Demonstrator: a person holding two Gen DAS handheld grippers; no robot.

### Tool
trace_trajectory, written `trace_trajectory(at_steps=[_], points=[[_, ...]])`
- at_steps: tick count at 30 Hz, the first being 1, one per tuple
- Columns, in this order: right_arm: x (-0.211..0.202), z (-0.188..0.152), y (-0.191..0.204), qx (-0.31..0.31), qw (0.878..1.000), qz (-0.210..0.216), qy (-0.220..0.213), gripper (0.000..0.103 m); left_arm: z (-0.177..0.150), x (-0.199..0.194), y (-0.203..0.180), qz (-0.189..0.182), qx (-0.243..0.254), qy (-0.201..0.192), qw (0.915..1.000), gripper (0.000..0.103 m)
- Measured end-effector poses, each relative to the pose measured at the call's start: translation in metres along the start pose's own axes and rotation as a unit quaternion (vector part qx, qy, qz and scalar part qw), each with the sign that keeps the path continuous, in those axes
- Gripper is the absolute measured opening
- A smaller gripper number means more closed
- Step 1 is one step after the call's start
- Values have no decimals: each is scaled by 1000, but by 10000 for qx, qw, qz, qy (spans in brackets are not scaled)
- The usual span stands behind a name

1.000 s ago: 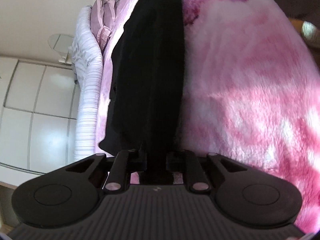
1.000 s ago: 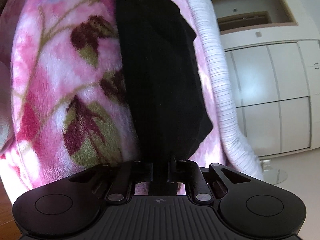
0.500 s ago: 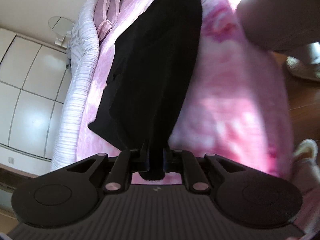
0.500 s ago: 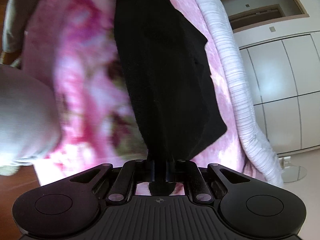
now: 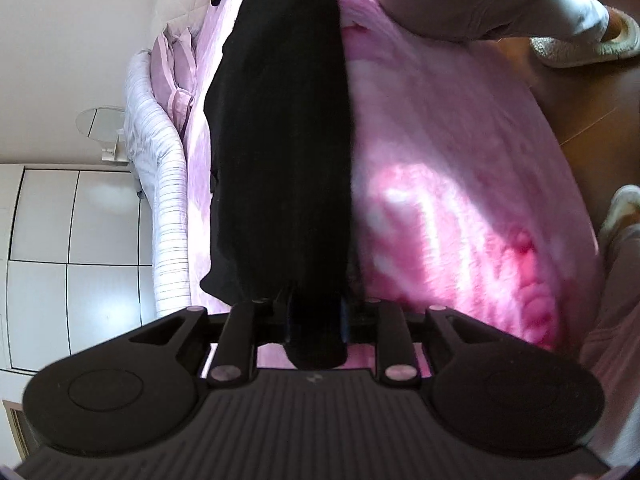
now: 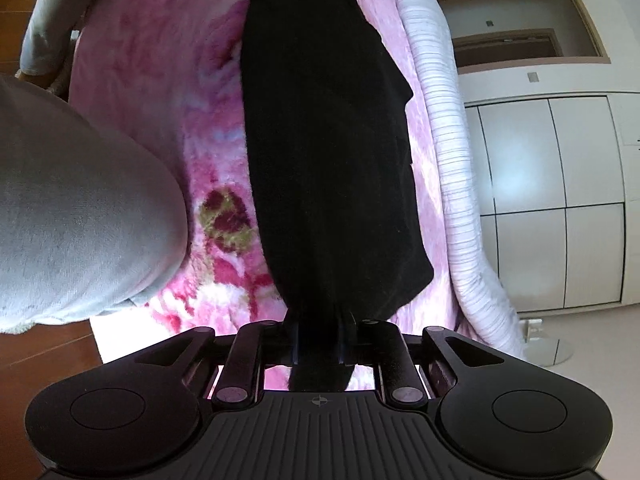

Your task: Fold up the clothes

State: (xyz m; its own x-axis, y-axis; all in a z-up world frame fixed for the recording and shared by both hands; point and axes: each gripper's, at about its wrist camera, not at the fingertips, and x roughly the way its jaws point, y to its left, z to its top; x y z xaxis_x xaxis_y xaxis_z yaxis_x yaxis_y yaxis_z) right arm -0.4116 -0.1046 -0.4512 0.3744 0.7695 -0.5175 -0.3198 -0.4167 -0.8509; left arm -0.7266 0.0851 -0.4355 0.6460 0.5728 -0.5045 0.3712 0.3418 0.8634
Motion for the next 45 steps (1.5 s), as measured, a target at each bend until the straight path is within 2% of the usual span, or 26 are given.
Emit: trace_trajectory(at_steps=[3, 5, 11, 14, 17, 23, 26, 27, 29, 31, 32, 33, 34, 35, 36, 38, 40, 41, 44, 45], points=[[3, -1, 4, -92, 10000, -20, -14, 14, -3, 3, 5, -133, 39, -44, 9999, 14], [3, -4, -6, 133, 9998, 153, -66, 10, -3, 3, 9, -183, 33, -89, 9998, 12], [-6, -6, -48, 536, 9953, 770, -226, 9, -6, -8, 54, -487, -753, -202, 9958, 11], [-6, -8, -90, 982, 9855, 1345, -324, 9, -9, -9, 92, -710, -1103, -302, 9909, 11], [0, -15, -144, 1528, 9681, 1920, -506, 9, -19, -2, 139, -947, -1342, -412, 9856, 11], [39, -25, -259, 2169, 9470, 2194, -894, 9, -46, 46, 242, -1247, -2120, -614, 9673, 12], [63, -29, -314, 2475, 9360, 2274, -1046, 9, -60, 92, 287, -1245, -2633, -554, 9550, 14], [81, -29, -330, 2589, 9338, 2251, -1014, 10, -65, 109, 300, -1216, -2829, -496, 9501, 14], [114, -27, -355, 2931, 9345, 1838, -835, 20, -74, 145, 325, -1057, -3262, -355, 9387, 26], [145, -25, -376, 3300, 9331, 1291, -617, 24, -87, 175, 351, -608, -3969, -271, 9155, 27], [160, -23, -387, 3479, 9306, 1014, -506, 27, -94, 186, 361, -463, -4315, -229, 9006, 39], [173, -25, -396, 3737, 9230, 804, -434, 38, -102, 198, 369, -401, -4734, -202, 8797, 44], [183, -29, -402, 4103, 9085, 682, -413, 49, -112, 208, 375, -417, -5176, -215, 8544, 48], [192, -36, -407, 4509, 8890, 676, -427, 50, -121, 218, 376, -556, -5609, -220, 8257, 52], [199, -44, -410, 4944, 8637, 851, -483, 50, -131, 228, 376, -705, -6026, -223, 7946, 52], [215, -60, -404, 5619, 8162, 1264, -469, 50, -149, 251, 364, -1109, -6763, -155, 7281, 55], [233, -71, -390, 6026, 7818, 1575, -277, 50, -167, 277, 345, -1543, -7352, 33, 6600, 55], [243, -76, -382, 6169, 7683, 1704, -124, 50, -174, 288, 334, -1704, -7578, 118, 6297, 55], [273, -91, -364, 6577, 7243, 2050, 276, 50, -188, 316, 308, -1948, -8048, 319, 5597, 55], [283, -96, -359, 6742, 7059, 2140, 371, 50, -189, 324, 302, -1967, -8138, 375, 5456, 55]])
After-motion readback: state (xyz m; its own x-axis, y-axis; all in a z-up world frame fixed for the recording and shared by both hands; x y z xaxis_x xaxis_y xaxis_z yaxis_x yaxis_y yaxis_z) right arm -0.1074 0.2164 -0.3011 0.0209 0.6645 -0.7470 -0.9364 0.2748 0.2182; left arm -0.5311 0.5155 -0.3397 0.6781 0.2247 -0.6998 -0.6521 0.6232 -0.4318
